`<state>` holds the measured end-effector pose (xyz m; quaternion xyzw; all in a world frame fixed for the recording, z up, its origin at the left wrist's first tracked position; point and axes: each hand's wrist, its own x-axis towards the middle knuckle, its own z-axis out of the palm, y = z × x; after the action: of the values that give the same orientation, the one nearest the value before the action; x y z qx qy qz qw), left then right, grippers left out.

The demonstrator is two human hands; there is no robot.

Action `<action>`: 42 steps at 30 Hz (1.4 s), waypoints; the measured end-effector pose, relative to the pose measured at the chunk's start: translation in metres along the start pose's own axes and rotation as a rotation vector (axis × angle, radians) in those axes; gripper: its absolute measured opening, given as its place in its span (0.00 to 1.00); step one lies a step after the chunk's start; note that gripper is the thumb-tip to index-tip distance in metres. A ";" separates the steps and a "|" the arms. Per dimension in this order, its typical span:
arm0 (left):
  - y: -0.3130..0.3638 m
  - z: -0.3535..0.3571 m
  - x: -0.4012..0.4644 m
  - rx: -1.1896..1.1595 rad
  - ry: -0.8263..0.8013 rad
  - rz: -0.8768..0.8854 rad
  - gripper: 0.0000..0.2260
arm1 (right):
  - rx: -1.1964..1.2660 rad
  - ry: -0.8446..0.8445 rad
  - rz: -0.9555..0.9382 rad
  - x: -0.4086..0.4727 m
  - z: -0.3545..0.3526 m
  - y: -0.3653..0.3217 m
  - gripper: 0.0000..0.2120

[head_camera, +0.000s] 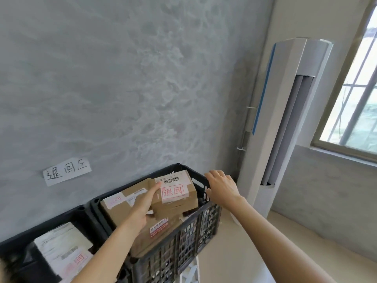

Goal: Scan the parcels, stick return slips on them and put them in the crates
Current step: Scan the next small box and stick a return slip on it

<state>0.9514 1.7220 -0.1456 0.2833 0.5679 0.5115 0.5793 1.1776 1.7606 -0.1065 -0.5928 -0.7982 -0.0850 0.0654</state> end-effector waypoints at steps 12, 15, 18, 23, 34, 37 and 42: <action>0.032 0.060 0.200 -0.021 0.074 -0.073 0.13 | 0.026 0.021 -0.122 0.212 0.043 0.063 0.25; 0.016 0.076 0.240 -0.036 0.117 -0.127 0.16 | 0.037 -0.006 -0.187 0.255 0.069 0.073 0.25; 0.004 0.091 0.275 -0.058 0.209 -0.148 0.16 | 0.063 -0.049 -0.246 0.293 0.093 0.086 0.25; -0.015 0.102 0.331 -0.062 0.377 -0.213 0.17 | 0.081 -0.099 -0.349 0.351 0.126 0.107 0.25; -0.062 0.104 0.395 -0.127 0.638 -0.282 0.25 | 0.127 -0.178 -0.573 0.411 0.184 0.101 0.25; -0.071 0.107 0.393 -0.073 0.652 -0.266 0.30 | 0.144 -0.184 -0.605 0.418 0.193 0.097 0.25; -0.071 0.113 0.386 -0.026 0.635 -0.234 0.25 | 0.158 -0.210 -0.644 0.419 0.205 0.085 0.25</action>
<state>1.0126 2.0810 -0.3299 0.0353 0.7421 0.5114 0.4319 1.1372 2.2204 -0.2159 -0.3092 -0.9507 0.0223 -0.0018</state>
